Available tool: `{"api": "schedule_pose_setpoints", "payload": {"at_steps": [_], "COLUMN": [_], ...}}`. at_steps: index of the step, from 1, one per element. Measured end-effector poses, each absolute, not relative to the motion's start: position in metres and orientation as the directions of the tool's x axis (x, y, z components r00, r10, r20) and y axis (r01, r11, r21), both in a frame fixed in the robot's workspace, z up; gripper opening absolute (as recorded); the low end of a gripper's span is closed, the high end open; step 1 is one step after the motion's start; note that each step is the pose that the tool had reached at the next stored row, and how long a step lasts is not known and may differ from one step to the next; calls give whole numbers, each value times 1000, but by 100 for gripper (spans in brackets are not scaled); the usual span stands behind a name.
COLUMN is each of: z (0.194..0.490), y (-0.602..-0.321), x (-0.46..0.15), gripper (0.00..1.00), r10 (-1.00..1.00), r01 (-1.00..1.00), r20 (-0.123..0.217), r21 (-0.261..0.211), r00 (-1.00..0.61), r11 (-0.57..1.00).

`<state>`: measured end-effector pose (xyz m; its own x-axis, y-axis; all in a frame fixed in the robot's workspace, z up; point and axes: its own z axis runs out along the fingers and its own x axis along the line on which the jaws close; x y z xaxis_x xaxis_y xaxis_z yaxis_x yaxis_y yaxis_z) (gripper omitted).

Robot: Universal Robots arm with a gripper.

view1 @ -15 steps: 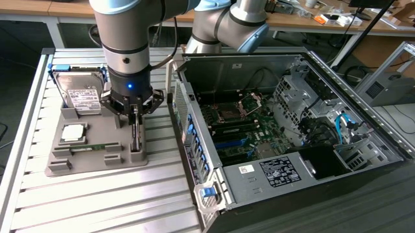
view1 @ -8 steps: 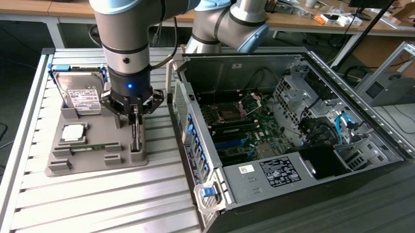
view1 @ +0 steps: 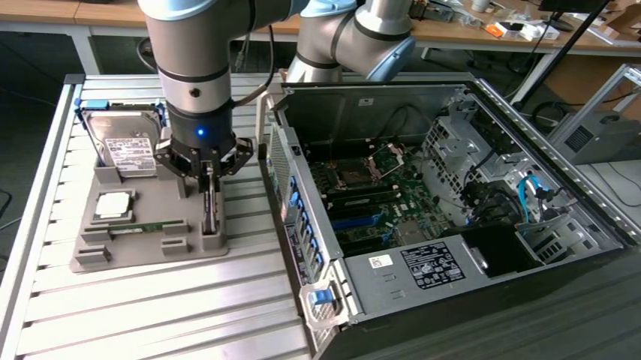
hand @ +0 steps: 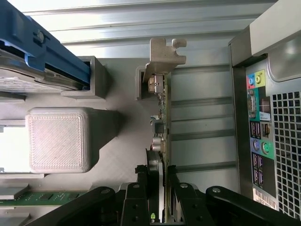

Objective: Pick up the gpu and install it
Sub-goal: 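Pick up the gpu and move the gpu toward the slot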

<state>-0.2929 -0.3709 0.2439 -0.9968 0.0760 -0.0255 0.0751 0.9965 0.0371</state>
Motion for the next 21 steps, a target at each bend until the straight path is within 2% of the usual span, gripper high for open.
{"api": "schedule_pose_setpoints", "payload": {"at_steps": [21], "z": [252], "y": [-371], "x": [-293], "gripper": [27], "r10": [76], "r01": [75], "r20": [-26], "r21": [37], "r00": [-997], "r11": [996]}}
